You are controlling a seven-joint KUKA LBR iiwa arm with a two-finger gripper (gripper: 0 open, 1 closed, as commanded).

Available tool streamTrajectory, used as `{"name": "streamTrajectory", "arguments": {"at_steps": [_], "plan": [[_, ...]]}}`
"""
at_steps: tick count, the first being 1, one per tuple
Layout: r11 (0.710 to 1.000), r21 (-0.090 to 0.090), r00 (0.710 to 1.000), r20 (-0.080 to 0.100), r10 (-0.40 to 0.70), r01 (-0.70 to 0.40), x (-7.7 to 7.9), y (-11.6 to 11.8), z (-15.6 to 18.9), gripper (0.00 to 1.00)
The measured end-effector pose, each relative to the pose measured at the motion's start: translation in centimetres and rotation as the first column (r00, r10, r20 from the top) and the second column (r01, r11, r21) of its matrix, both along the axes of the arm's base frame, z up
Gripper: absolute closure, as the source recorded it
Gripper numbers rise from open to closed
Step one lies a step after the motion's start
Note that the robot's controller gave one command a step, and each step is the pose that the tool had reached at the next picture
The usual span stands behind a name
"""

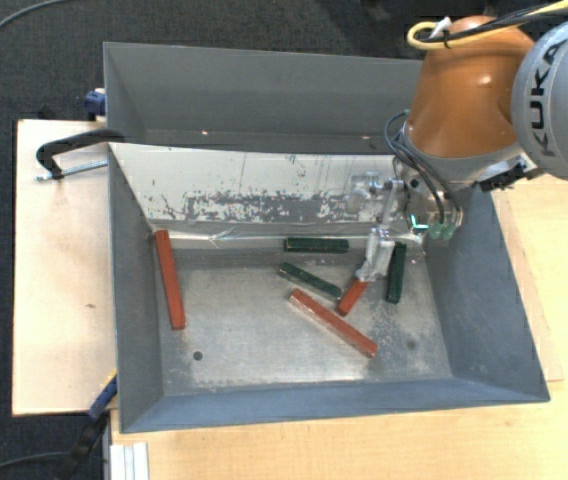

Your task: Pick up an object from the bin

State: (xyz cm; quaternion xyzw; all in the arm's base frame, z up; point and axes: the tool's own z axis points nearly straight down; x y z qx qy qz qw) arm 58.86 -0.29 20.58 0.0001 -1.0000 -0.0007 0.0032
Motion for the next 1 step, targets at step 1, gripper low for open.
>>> {"name": "streamTrajectory", "arguments": {"at_steps": [1], "plan": [[0.955, -0.006, 0.955, 0.021, 0.297, -0.297, 1.2, -1.07, 14.78, 0.0]]}}
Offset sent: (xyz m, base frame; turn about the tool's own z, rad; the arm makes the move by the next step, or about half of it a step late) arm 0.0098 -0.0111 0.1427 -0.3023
